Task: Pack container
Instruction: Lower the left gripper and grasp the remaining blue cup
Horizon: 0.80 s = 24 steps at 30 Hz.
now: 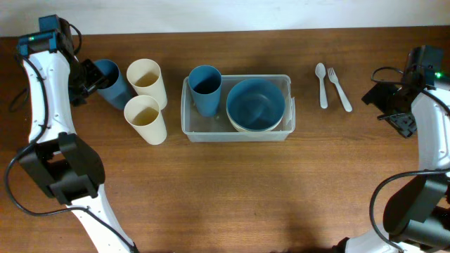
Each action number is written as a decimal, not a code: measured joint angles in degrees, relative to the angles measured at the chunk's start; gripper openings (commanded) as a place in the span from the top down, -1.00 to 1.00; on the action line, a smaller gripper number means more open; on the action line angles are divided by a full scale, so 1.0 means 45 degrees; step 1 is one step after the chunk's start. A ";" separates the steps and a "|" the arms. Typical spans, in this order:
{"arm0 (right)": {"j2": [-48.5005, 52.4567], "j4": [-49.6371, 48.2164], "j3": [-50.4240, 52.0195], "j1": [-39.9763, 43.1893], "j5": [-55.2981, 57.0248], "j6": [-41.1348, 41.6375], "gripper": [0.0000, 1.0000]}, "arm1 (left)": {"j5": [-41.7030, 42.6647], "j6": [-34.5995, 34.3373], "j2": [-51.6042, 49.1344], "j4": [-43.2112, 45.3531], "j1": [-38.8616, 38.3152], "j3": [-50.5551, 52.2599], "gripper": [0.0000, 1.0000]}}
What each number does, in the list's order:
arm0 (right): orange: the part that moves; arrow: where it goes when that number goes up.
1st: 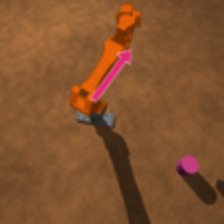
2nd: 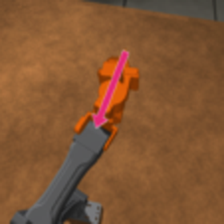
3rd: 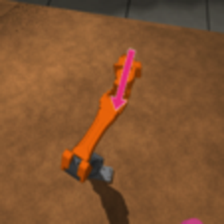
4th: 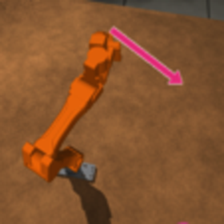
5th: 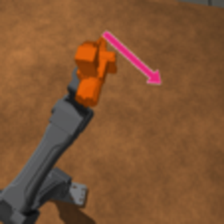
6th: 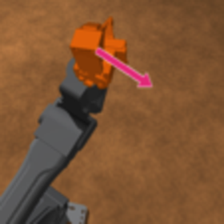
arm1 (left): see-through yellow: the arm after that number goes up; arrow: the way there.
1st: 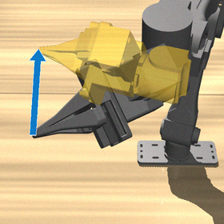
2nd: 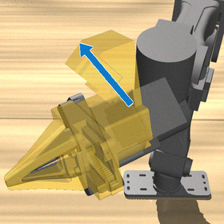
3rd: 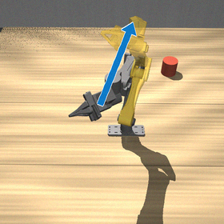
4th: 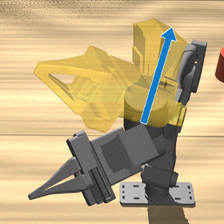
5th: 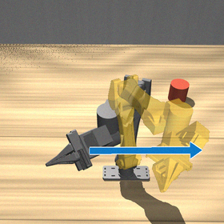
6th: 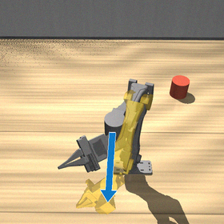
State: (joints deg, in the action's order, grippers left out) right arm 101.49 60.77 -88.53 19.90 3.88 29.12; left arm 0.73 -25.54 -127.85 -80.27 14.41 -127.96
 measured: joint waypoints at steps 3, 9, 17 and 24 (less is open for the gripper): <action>0.0000 0.0000 0.0000 0.0000 0.0000 0.0005 -0.98 | 0.0000 -0.0010 0.0000 0.0000 0.0000 -0.0005 -0.13; 0.0000 0.0000 0.0000 0.0000 0.0000 0.0000 -0.98 | 0.0053 -0.0015 0.0000 0.0000 0.0000 0.0000 -0.14; 0.0000 0.0000 0.0000 0.0000 0.0000 0.0005 -0.98 | 0.0282 -0.0058 -0.0214 0.0000 0.0000 0.0000 0.12; 0.0000 0.0000 0.0000 0.0000 0.0000 0.0000 -0.98 | 0.0369 -0.0170 -0.0597 0.0170 0.0000 0.0058 0.70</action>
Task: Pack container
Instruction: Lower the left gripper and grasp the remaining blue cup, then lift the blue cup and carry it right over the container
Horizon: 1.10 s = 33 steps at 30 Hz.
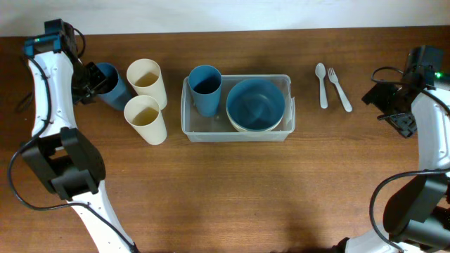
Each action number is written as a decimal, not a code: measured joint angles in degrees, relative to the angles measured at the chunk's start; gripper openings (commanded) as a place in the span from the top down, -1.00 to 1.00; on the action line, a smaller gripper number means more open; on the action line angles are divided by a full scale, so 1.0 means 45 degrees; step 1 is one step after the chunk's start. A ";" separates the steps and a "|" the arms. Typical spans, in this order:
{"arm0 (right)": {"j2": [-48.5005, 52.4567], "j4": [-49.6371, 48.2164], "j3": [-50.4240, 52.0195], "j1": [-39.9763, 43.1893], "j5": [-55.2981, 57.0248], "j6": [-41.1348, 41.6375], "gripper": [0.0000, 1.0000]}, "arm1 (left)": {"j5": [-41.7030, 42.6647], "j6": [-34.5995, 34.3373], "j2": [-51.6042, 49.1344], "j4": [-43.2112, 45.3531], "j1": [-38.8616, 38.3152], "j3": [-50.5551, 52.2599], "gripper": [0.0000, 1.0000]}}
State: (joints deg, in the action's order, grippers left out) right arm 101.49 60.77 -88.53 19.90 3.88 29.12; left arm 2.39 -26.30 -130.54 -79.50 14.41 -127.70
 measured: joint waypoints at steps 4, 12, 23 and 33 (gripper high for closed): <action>0.0000 0.0000 0.0000 0.0000 0.0000 0.0000 -0.98 | 0.0010 -0.0049 0.0000 0.0019 0.0000 0.0000 0.92; 0.0000 0.0000 0.0000 0.0000 0.0000 0.0005 -0.98 | 0.0049 -0.0029 0.0000 0.0160 0.0000 0.0000 0.97; 0.0000 0.0000 0.0000 0.0000 0.0000 0.0005 -0.98 | 0.0049 -0.0024 -0.0029 -0.0199 0.0121 -0.0505 0.97; 0.0000 0.0000 0.0000 0.0000 0.0000 -0.0005 -0.98 | -0.0243 -0.0102 -0.0053 -0.2147 0.1656 -0.3191 0.97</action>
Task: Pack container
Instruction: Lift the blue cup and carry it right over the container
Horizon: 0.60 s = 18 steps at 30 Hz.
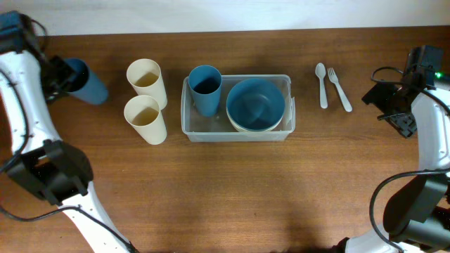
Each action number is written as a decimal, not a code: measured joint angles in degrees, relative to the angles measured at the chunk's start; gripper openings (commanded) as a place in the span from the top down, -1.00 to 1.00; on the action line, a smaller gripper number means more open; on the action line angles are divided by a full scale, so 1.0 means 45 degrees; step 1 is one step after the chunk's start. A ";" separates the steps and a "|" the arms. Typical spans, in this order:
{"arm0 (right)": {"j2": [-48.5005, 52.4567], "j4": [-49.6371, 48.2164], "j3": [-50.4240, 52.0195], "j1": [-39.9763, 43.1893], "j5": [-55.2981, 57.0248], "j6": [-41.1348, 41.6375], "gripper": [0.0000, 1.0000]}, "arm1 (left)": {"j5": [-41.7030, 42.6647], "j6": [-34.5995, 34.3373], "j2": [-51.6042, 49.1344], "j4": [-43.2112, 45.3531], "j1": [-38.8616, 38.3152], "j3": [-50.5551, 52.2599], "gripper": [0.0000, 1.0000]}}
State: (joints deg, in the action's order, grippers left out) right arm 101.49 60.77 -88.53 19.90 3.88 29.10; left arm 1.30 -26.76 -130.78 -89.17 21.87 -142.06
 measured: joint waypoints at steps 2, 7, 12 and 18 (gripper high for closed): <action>0.0000 0.0000 0.0000 0.0000 0.0000 0.0005 -0.97 | -0.0073 -0.0019 0.0000 -0.0364 0.0287 -0.0685 0.97; 0.0000 -0.0005 0.0000 0.0000 0.0000 0.0010 -0.98 | -0.0180 -0.0024 -0.0015 -0.1277 0.0466 -0.2569 0.97; 0.0000 0.0000 0.0000 0.0000 0.0000 0.0010 -0.97 | -0.0131 -0.0005 0.0005 -0.1661 0.0214 -0.4556 0.97; 0.0000 0.0000 0.0000 0.0000 0.0000 0.0010 -0.98 | -0.0117 -0.0005 0.0612 -0.1666 -0.0500 -0.5129 0.97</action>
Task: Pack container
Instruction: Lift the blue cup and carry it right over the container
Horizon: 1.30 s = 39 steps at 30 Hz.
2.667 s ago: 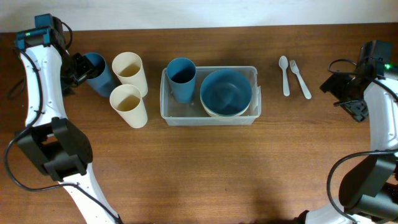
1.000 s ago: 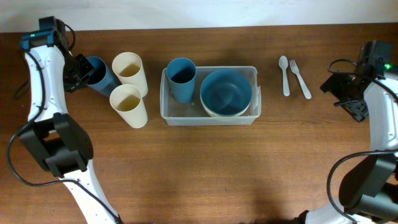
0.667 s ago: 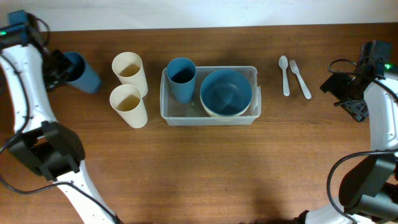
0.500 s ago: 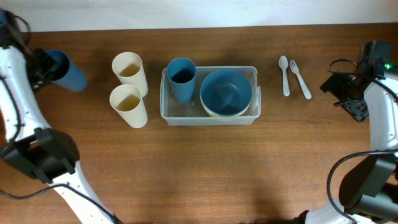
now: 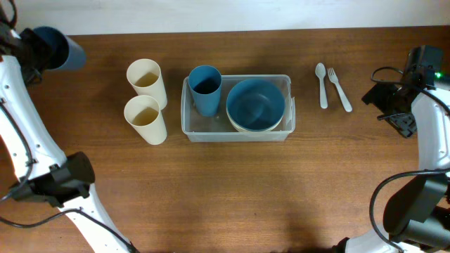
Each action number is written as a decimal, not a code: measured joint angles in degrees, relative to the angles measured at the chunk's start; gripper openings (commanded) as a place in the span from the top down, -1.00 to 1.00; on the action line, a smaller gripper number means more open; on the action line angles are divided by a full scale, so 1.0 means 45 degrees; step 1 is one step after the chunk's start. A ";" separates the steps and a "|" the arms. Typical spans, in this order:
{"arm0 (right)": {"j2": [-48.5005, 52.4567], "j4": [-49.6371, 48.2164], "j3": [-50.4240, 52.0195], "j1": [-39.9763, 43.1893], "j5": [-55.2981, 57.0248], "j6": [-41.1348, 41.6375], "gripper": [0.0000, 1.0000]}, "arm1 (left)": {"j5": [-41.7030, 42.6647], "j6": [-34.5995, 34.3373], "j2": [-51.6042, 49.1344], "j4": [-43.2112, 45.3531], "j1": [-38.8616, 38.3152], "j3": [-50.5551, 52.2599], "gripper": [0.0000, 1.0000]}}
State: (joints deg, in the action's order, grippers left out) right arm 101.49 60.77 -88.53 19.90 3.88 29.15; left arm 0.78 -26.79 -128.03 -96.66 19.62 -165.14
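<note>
A clear plastic container (image 5: 185, 105) stands mid-table, holding a blue cup (image 5: 204, 89) at its left end and a blue bowl nested in a cream bowl (image 5: 255, 105) on the right. Two cream cups (image 5: 146, 81) (image 5: 145, 118) stand upright left of it. My left gripper (image 5: 33, 50) is at the far back left corner, shut on a second blue cup (image 5: 58, 49) that it holds raised and tipped sideways. A white spoon (image 5: 321, 84) and fork (image 5: 339, 88) lie right of the container. My right gripper (image 5: 394, 105) hangs at the right edge; its fingers are not discernible.
The back edge of the wooden table (image 5: 225, 190) meets a white wall just behind the cups and container. Cables trail beside both arms at the table's left and right edges.
My left gripper has carried the blue cup further up and back toward the far left corner, and the cup is tipped more on its side. The right arm is unchanged.
The left gripper first gripped a blue cup standing beside the two cream cups. It kept its hold there a moment later. Then the cup was off to the left, away from the cream cups, and now it hangs at the back left corner. The right arm never moved.
</note>
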 measured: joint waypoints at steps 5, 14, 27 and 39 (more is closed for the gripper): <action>0.0000 0.0000 0.0000 0.0000 0.0000 -0.0005 -0.98 | 0.0223 0.0233 0.1137 -0.0005 -0.1010 -0.0083 0.97; 0.0000 0.0000 0.0000 0.0000 0.0000 -0.0005 -0.98 | 0.0544 0.0505 0.2749 0.0000 -0.3798 -0.0199 0.97; 0.0000 0.0000 0.0000 0.0000 0.0000 -0.0005 -0.98 | 0.0641 0.0665 0.2841 -0.0005 -0.7237 -0.0194 0.97; 0.0000 0.0000 0.0000 0.0000 0.0000 -0.0005 -0.98 | 0.0636 0.0806 0.2841 0.0005 -0.8325 0.2501 0.97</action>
State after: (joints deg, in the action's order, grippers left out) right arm 101.49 60.77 -88.53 19.90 3.88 29.12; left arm 3.64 -23.16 -115.24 -96.64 -17.85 -153.88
